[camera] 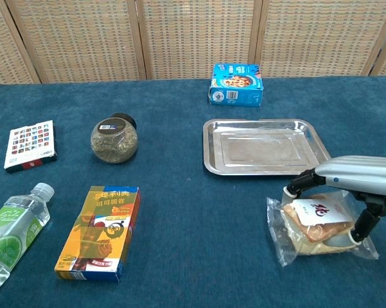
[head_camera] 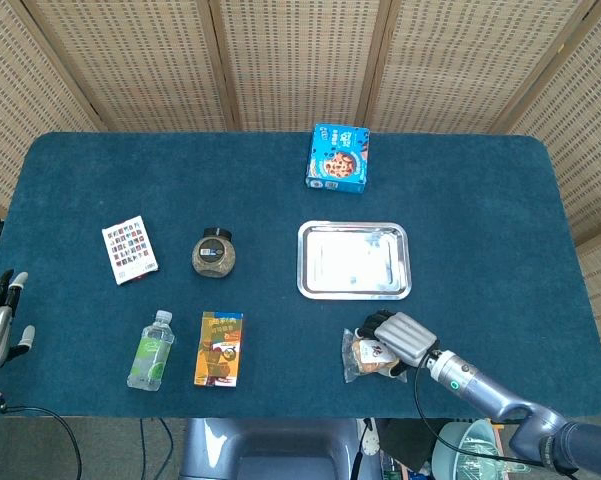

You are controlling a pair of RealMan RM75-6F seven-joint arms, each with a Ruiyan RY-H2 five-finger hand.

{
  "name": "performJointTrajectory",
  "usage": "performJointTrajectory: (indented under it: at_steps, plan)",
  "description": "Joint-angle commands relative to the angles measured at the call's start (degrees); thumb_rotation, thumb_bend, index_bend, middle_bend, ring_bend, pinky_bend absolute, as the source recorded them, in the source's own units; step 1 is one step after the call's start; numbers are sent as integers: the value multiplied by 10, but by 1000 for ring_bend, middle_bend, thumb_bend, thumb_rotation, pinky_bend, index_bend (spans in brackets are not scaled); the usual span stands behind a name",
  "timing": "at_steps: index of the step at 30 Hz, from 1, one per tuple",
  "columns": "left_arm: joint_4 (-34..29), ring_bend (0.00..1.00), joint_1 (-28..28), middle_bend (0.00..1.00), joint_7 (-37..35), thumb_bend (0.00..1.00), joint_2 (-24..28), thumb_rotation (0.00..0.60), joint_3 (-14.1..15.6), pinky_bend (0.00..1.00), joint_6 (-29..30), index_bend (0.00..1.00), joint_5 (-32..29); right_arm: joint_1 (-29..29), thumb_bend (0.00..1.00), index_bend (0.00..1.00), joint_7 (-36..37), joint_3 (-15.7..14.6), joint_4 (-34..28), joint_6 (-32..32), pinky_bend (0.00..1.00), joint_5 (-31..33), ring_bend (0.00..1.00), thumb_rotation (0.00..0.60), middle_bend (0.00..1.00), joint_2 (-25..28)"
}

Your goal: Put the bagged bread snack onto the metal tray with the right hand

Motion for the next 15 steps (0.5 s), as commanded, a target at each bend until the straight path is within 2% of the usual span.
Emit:
performJointTrajectory:
  at_steps: [1, 9, 15]
  plan:
    - [0, 0, 0, 0, -1, 421, 0, 600, -1, 0, 0, 0, -1, 10, 314, 346, -18, 8, -25, -7, 206, 7, 214, 600, 418, 21]
    - [-1, 0, -1, 0, -5, 421, 3, 600, -3, 0, 0, 0, -5, 30, 313, 346, -59, 30, -85, -39, 206, 39, 214, 600, 418, 75]
    - [1, 0, -4, 0, -3, 421, 2, 600, -5, 0, -8, 0, -12, 53, 313, 347, -64, 51, -92, -73, 206, 67, 216, 600, 420, 87]
